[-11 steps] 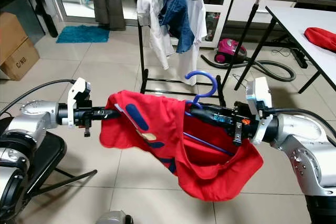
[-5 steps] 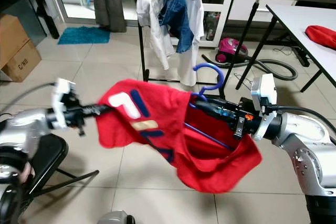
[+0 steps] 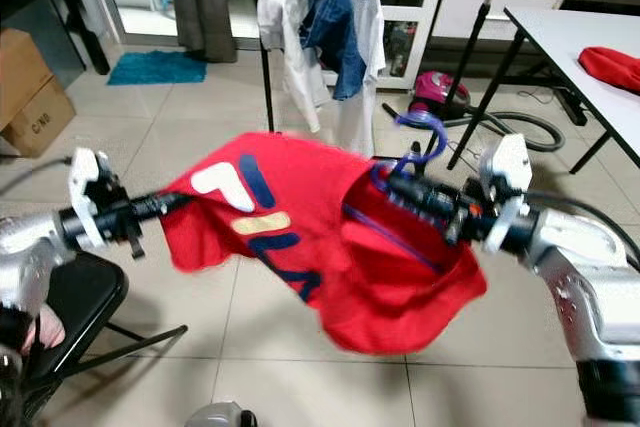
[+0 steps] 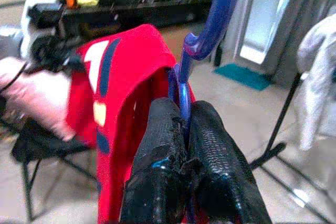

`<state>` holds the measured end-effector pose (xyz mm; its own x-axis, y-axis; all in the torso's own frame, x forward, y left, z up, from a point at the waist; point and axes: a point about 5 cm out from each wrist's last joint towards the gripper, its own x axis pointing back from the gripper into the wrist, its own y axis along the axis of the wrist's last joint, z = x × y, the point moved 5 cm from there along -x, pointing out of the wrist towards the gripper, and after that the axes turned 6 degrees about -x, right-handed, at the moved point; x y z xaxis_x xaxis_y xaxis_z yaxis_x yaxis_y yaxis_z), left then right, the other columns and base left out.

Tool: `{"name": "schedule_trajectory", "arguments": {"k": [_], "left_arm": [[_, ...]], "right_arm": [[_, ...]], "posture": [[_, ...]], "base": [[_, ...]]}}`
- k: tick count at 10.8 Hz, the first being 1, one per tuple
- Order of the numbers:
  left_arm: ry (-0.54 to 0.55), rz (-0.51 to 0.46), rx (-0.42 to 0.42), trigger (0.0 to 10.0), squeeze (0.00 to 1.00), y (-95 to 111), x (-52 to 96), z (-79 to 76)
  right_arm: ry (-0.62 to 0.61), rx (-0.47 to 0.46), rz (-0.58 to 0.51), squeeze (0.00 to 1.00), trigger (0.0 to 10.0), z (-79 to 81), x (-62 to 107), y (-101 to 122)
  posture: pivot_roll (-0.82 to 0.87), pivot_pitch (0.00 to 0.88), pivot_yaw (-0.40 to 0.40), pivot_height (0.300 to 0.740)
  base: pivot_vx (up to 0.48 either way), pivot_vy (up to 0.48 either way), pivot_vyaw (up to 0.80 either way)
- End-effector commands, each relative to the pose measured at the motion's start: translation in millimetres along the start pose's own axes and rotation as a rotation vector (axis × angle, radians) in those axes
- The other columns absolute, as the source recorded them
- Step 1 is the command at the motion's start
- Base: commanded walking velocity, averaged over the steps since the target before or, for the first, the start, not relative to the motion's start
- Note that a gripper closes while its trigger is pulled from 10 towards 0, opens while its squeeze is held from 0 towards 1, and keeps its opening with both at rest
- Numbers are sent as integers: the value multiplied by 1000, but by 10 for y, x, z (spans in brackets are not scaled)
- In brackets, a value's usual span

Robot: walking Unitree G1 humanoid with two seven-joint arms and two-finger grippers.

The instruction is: Hang hanger

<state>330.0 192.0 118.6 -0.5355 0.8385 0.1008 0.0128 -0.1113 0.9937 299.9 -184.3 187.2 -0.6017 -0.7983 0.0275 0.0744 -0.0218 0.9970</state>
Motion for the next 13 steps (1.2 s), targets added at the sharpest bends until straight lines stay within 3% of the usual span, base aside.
{"name": "schedule_trajectory", "arguments": {"k": [1, 5, 7, 9, 10, 11, 12, 13], "left_arm": [[-8, 28, -25, 0, 0, -30, -24, -43], [44, 142, -95, 0, 0, -335, -109, -162], [91, 192, -127, 0, 0, -424, -190, -136], [196, 343, -172, 0, 0, -633, -90, -9], [212, 343, -171, 0, 0, -639, -77, 3], [194, 252, -136, 10000, 0, -531, -133, -44], [161, 195, -119, 10000, 0, -450, -178, -97], [139, 148, -109, 10000, 1000, -362, -230, -123]], "right_arm": [[-71, 35, -61, 0, 10000, -122, 56, 163], [-151, 19, -201, 0, 10000, -264, 35, 433], [-82, -1, -226, 0, 10000, -126, -25, 446], [-77, -9, -232, 0, 10000, -106, -37, 441], [-73, -11, -229, 0, 10000, -99, -34, 440], [-60, -5, -201, 0, 10000, -74, -42, 402], [-52, -2, -188, 0, 10000, -60, -61, 378], [-40, 0, -174, 0, 10000, -39, -97, 348]], "posture": [[-3, 0, 32, 740], [-6, 0, 26, 740], [-6, 0, 25, 740], [-10, 0, 30, 740], [-10, 0, 29, 740], [-10, 0, 29, 740], [-7, 0, 23, 740], [-5, 0, 19, 740]], "base": [[0, 0, 0], [0, 0, 0], [0, 0, 0], [0, 0, 0], [0, 0, 0], [0, 0, 0], [0, 0, 0], [0, 0, 0]]}}
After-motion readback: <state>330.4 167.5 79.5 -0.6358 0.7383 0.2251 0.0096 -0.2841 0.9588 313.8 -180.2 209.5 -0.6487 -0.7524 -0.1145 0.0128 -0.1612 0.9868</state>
